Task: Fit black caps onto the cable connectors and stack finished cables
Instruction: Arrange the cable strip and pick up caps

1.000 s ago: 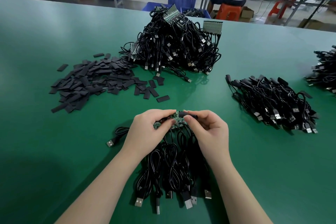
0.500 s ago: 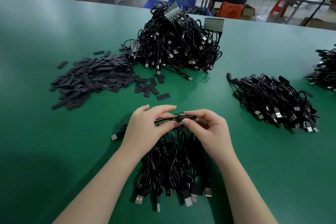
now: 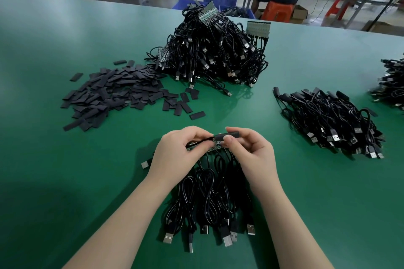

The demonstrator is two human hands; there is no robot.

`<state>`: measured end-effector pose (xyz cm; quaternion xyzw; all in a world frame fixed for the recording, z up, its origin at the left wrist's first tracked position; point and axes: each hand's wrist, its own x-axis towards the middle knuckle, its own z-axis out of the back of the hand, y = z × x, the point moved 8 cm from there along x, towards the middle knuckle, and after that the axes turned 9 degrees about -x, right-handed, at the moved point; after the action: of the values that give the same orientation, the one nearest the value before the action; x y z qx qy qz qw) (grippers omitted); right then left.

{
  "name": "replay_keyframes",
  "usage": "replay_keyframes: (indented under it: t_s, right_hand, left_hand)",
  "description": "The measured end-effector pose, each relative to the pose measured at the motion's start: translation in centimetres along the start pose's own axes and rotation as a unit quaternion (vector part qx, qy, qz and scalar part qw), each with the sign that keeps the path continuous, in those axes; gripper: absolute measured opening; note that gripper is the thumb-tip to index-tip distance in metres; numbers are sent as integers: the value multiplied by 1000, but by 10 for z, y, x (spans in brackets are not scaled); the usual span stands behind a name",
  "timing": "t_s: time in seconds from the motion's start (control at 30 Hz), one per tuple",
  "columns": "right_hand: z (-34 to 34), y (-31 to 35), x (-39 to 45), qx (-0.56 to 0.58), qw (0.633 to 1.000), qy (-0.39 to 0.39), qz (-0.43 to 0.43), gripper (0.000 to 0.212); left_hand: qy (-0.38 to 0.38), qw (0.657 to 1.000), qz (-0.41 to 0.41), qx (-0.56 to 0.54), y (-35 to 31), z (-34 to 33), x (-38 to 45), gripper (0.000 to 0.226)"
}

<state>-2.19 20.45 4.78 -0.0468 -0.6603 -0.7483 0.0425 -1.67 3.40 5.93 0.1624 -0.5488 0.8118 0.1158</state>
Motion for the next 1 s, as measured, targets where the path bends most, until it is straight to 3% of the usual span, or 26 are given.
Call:
replay_keyframes:
  t_s: [0.07, 0.2, 0.33, 0.53, 1.0]
  right_hand:
    - [-4, -2, -1, -1, 1000, 11, -7, 20]
    - [-3, -5, 0, 6, 1000, -5, -16, 21]
    - [-4, -6, -1, 21, 999, -2, -25, 22]
    - [-4, -6, -2, 35, 999, -17, -25, 23]
    - [-5, -5, -3, 30, 999, -21, -15, 21]
  left_hand:
    - [4, 1000, -11, 13, -4, -2, 0, 12]
    - [-4, 1000, -19, 16, -8, -2, -1, 19]
    - [-37, 999, -23, 32, -8, 0, -2, 12]
    - [-68, 991, -86, 74, -18, 1, -6, 13]
    - [-37, 986, -118, 114, -21, -2, -4, 21]
